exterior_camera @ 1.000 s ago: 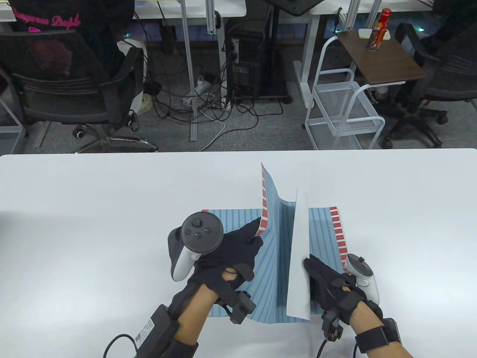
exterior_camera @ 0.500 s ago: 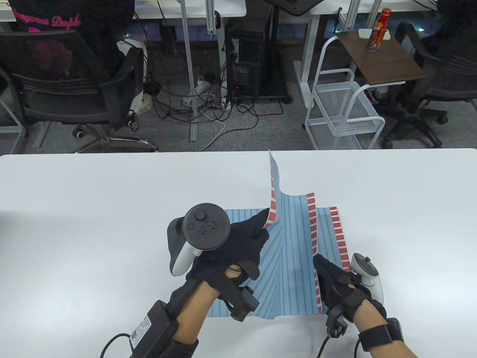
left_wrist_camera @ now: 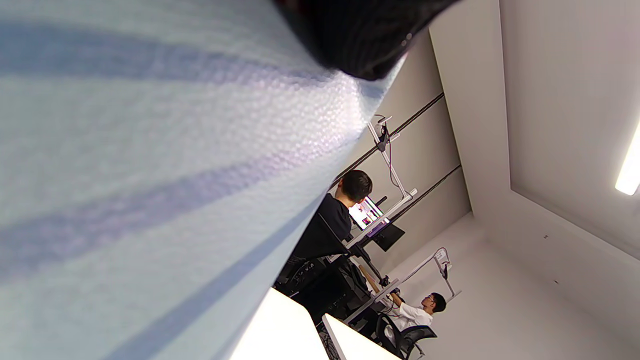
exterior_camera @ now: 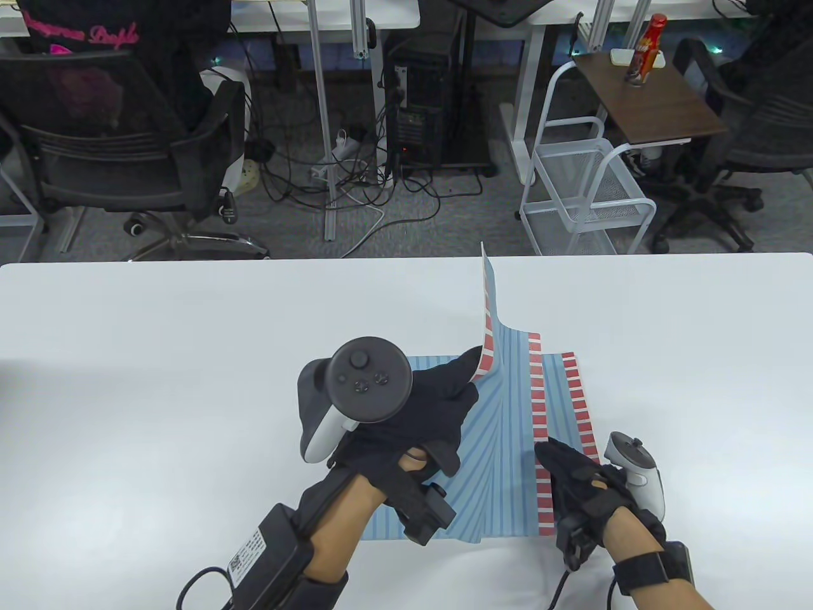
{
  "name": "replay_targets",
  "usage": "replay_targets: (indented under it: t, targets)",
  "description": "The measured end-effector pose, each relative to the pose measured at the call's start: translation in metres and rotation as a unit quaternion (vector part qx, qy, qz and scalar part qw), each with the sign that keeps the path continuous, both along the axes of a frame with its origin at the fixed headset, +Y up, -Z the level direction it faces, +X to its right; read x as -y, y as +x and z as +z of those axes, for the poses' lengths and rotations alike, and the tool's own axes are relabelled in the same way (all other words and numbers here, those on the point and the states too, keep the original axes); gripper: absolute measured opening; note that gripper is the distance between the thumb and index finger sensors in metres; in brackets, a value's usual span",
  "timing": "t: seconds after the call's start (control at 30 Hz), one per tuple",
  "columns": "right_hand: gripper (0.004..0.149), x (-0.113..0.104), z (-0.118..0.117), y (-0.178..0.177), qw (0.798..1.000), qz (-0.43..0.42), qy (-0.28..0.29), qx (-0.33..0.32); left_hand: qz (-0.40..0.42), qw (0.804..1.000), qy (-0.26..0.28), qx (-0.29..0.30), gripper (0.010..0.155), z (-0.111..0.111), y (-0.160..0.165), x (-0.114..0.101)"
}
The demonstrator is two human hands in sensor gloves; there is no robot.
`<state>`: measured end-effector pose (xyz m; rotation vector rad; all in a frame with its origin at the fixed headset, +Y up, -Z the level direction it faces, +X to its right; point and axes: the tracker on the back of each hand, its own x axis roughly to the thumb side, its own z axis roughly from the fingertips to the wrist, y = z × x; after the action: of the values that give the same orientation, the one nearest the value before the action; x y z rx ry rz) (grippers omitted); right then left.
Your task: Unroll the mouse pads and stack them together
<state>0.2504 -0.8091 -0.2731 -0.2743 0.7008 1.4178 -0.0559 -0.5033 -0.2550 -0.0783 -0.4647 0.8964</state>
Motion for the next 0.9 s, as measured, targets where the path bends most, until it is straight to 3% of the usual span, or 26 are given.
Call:
replay_targets:
  t: [0.17,0.27,0.4,0.6,0.77,0.9]
  targets:
    - [0.043,-0.007,-0.002,0.009,0.998,0.042,0.026,0.034,-0.016,0.999,0.014,-0.044,0.051,0.000,-0.008,0.005]
    - [0.043,-0.021,-0.006,0.021,0.988,0.127,0.075,0.044,-0.049,0.993,0.032,-0.105,0.049,-0.002,-0.022,0.015]
    - [0.043,-0.038,-0.008,0.033,0.977,0.170,0.114,0.064,-0.100,0.977,0.040,-0.186,0.048,-0.006,-0.042,0.033]
    - [0.043,-0.061,-0.008,0.050,0.948,0.260,0.161,0.091,-0.132,0.955,-0.007,-0.266,0.046,-0.019,-0.076,0.076]
    - [0.042,-0.069,-0.007,0.057,0.930,0.313,0.166,0.101,-0.163,0.935,-0.017,-0.314,0.046,-0.031,-0.092,0.109]
    - [0.042,-0.075,-0.006,0.058,0.905,0.379,0.160,0.106,-0.222,0.917,-0.039,-0.328,0.045,-0.043,-0.094,0.147]
